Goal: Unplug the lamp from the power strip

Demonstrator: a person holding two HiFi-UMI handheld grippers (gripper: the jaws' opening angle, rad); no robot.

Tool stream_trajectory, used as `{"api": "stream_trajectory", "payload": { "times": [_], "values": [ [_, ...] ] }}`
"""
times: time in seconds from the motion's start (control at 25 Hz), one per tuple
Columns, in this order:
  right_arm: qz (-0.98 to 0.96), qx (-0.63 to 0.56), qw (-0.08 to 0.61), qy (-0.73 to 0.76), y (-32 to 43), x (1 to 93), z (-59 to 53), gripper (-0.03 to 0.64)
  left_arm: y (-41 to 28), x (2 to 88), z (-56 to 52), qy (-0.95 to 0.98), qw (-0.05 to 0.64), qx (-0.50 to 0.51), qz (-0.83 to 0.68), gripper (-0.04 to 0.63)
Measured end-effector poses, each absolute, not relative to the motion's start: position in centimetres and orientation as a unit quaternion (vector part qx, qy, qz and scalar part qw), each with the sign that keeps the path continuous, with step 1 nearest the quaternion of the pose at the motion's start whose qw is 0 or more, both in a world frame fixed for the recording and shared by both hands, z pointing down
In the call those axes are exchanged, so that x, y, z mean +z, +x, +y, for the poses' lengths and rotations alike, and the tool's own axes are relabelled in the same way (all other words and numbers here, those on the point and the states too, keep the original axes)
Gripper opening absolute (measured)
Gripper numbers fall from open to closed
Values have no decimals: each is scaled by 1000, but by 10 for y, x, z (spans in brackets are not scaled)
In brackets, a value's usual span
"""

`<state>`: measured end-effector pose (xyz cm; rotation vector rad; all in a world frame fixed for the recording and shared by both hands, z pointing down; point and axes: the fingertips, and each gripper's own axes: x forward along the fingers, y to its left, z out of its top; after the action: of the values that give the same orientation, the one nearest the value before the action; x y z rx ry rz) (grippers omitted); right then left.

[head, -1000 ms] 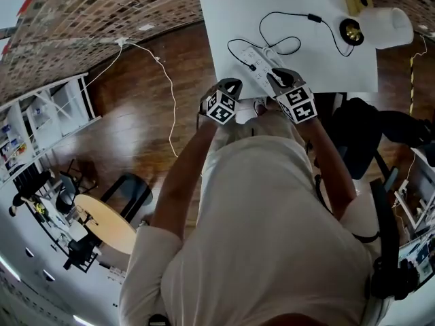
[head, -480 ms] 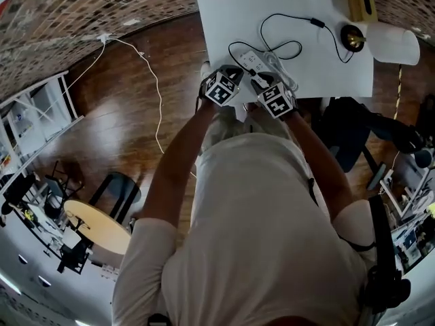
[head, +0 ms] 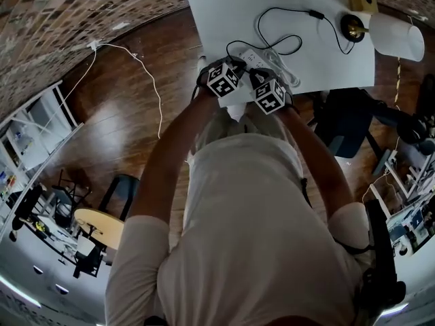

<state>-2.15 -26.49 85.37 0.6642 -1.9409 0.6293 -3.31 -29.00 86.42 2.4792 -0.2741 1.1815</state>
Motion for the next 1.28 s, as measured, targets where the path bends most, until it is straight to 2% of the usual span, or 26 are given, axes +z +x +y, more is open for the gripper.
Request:
{"api": "stream_trajectory", "payload": {
  "times": [0.2, 0.52, 0.64, 0.8, 1.04, 1.28],
  "values": [
    [-793, 247, 483, 279, -18, 855, -267, 54, -20, 872, -290, 887, 151, 434, -56, 3],
    [-778, 297, 467, 297, -16, 853, -265, 52, -17, 874, -280, 899, -1, 438, -3, -5],
    [-780, 299, 466, 293, -15, 853, -262, 52, -17, 873, -274, 900, -38, 434, 28, -9],
    [-766, 295, 481, 309, -14, 853, -262, 51, -15, 873, -274, 895, -34, 444, 28, -9],
    [-759, 312, 486, 302, -16, 851, -261, 49, -17, 875, -276, 895, 16, 446, -19, -8],
    [-747, 329, 491, 302, -12, 850, -257, 43, -14, 877, -274, 893, 11, 450, -23, -8]
  ]
}}
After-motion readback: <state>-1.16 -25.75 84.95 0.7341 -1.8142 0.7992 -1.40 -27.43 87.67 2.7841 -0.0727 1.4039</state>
